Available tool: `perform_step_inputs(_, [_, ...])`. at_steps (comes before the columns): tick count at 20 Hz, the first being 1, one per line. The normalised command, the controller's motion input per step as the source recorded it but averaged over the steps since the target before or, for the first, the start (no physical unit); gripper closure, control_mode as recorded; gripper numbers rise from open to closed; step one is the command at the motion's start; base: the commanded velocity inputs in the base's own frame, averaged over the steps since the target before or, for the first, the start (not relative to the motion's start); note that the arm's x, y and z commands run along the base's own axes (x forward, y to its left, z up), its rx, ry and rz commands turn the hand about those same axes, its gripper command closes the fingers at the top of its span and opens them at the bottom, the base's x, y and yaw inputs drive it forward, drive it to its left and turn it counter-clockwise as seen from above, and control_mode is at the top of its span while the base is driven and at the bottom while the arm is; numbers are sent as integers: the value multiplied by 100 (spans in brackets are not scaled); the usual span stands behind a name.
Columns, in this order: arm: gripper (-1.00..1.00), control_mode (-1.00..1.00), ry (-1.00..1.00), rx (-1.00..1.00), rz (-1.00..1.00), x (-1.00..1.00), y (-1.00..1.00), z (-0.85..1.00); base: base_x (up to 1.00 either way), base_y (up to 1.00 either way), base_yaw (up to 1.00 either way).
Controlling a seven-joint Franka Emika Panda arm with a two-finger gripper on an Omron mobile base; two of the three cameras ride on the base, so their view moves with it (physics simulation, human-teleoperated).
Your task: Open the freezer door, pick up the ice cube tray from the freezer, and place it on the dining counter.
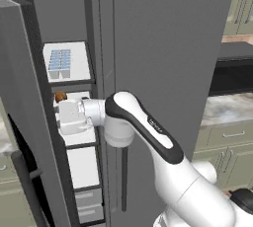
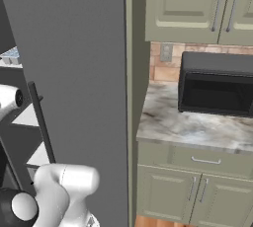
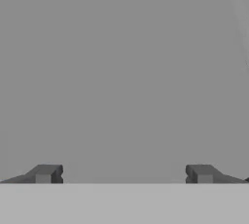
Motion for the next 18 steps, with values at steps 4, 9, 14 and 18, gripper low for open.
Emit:
perform_step_inputs(4, [-100,-100,-3,-2,1,-3,70,0,0,0,0])
perform_step_inputs(9, [-100,-100,0,-3,0,-8,66,0,0,0,0])
perform_step_inputs(14, [-100,-100,-2,-2,0,-17,47,1,0,0,0])
perform_step_inputs(18, [-100,-100,-1,-2,-2,-20,43,2,0,0,0])
